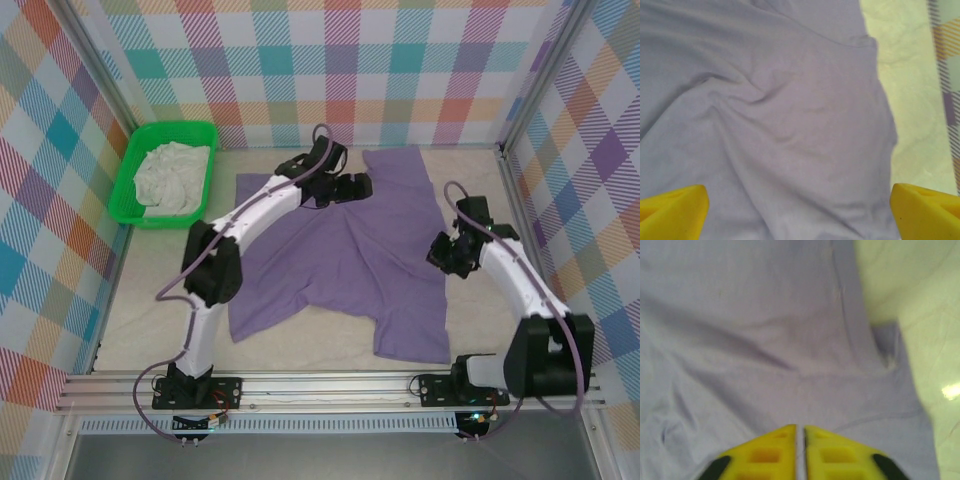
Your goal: Fold and stack the t-shirts
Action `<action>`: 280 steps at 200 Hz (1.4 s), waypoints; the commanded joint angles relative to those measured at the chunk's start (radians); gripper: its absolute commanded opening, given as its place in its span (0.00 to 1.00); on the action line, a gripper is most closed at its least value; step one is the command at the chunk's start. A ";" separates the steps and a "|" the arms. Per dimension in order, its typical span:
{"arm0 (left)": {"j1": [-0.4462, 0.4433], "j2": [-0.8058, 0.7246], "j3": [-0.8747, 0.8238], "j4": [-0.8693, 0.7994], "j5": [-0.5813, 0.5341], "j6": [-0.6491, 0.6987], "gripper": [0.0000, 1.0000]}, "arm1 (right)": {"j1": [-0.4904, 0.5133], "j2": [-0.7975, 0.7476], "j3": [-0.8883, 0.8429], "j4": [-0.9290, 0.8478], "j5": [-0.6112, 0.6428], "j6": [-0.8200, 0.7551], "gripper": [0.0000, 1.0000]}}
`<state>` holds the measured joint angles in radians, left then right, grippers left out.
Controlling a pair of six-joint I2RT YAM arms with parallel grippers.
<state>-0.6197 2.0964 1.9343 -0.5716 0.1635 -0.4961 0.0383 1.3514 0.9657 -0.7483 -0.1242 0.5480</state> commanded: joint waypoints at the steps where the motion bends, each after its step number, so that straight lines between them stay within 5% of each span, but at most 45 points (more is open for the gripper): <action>1: -0.010 -0.138 -0.206 0.035 -0.042 0.035 0.93 | -0.046 0.114 0.090 0.052 -0.011 -0.109 0.02; 40: -0.021 -0.294 -0.515 0.085 -0.070 0.014 0.93 | -0.102 0.382 0.274 0.076 -0.004 -0.143 0.00; 97: -0.052 -0.420 -0.737 0.086 -0.109 -0.002 0.96 | -0.129 0.715 0.581 -0.015 0.049 -0.169 0.00; 208: -0.057 -0.633 -0.950 -0.045 -0.221 -0.025 1.00 | -0.173 1.121 1.101 -0.296 0.161 -0.190 0.00; 280: -0.054 -0.581 -0.944 -0.132 -0.381 -0.049 1.00 | -0.208 1.262 1.346 -0.392 0.144 -0.227 0.00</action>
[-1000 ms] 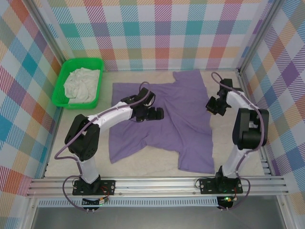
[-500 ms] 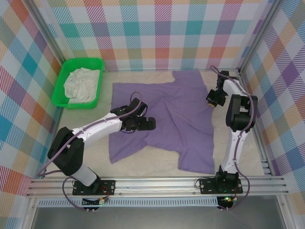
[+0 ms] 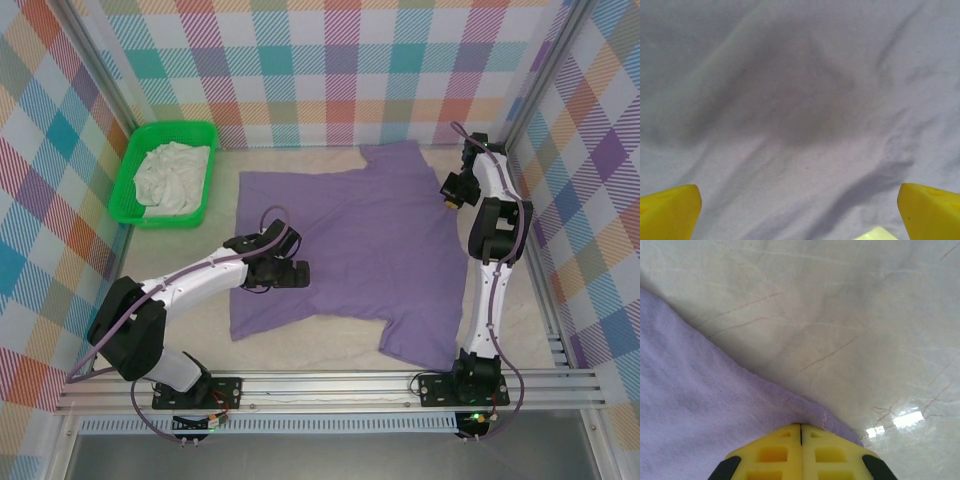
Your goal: Fold and stack the t-shirts
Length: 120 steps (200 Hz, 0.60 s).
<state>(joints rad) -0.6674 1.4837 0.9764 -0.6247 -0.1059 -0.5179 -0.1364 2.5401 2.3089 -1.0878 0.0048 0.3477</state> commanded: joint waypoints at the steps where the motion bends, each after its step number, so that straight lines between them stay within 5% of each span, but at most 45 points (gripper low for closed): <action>1: -0.006 0.034 0.015 -0.080 -0.114 -0.028 1.00 | -0.034 0.073 0.002 -0.053 0.013 -0.027 0.00; 24: 0.013 0.094 0.043 -0.106 -0.177 -0.037 0.99 | -0.040 0.015 -0.046 -0.027 -0.056 -0.050 0.00; 62: 0.066 0.130 0.097 -0.099 -0.216 -0.025 0.95 | -0.039 -0.325 -0.363 0.135 -0.130 -0.058 0.04; 120: 0.219 0.280 0.159 -0.004 -0.087 0.017 0.91 | 0.005 -0.866 -1.022 0.294 -0.193 0.007 0.12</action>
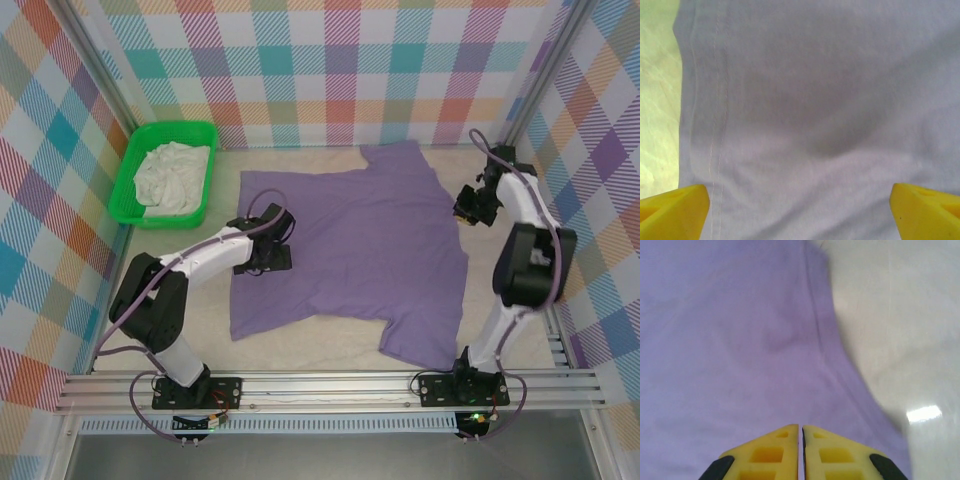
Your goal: Fold and stack the t-shirts
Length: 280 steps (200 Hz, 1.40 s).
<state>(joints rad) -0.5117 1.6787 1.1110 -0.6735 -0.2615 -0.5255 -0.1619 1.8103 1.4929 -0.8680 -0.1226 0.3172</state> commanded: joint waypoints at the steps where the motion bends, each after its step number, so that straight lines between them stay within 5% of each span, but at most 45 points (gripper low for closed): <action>1: 0.065 0.090 0.025 0.048 0.071 0.025 0.91 | 0.032 -0.144 -0.217 0.077 -0.068 0.039 0.12; 40: 0.137 0.228 0.121 0.039 0.073 0.042 0.90 | 0.087 -0.309 -0.509 0.144 -0.133 0.089 0.12; 108: 0.167 0.342 0.268 -0.062 -0.005 0.093 0.90 | 0.252 -0.311 -0.662 0.184 -0.032 0.161 0.11; 176: 0.129 0.031 0.178 -0.198 -0.034 0.069 0.90 | 0.260 -0.406 -0.693 0.057 0.148 0.157 0.14; 225: 0.089 -0.106 -0.087 -0.161 0.086 -0.013 0.67 | 0.261 -0.385 -0.708 0.067 0.116 0.180 0.13; 280: 0.083 0.037 -0.132 -0.055 0.040 -0.051 0.52 | 0.262 -0.307 -0.722 0.124 0.109 0.191 0.12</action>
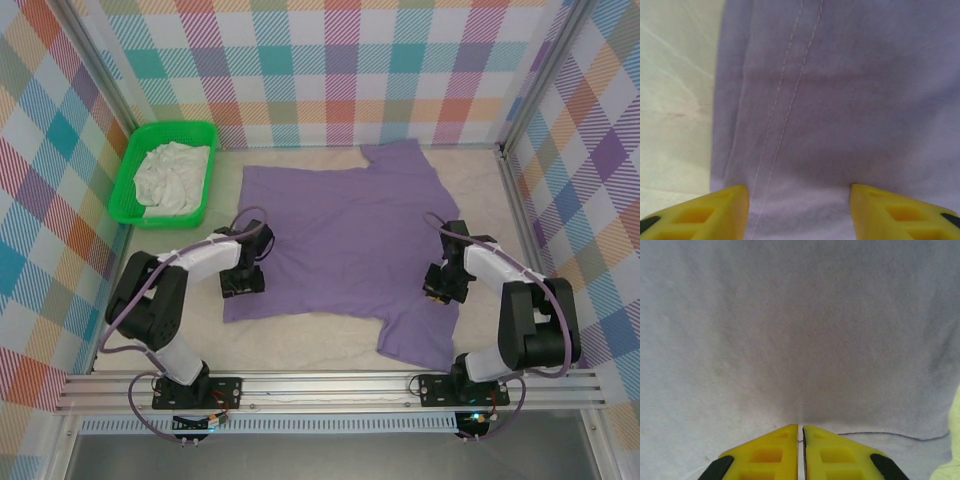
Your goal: Fold and stack the t-shirts
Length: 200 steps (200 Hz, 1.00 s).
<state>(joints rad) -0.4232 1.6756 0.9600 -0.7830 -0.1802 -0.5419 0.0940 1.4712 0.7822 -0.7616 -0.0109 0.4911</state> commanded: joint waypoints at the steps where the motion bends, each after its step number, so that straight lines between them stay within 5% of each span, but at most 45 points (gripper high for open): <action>1: -0.006 0.041 0.021 0.055 -0.045 -0.035 0.51 | 0.007 0.034 -0.011 0.019 -0.003 0.016 0.12; 80: 0.033 0.189 0.173 0.032 -0.180 0.009 0.51 | -0.006 0.176 0.153 0.017 0.044 -0.039 0.11; 200: 0.081 0.267 0.381 0.012 -0.201 0.081 0.40 | -0.065 0.493 0.551 -0.040 0.027 -0.100 0.09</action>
<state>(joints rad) -0.3542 1.9320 1.2972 -0.7567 -0.3614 -0.4839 0.0372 1.9251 1.2980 -0.7723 0.0185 0.4065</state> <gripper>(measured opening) 0.420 0.089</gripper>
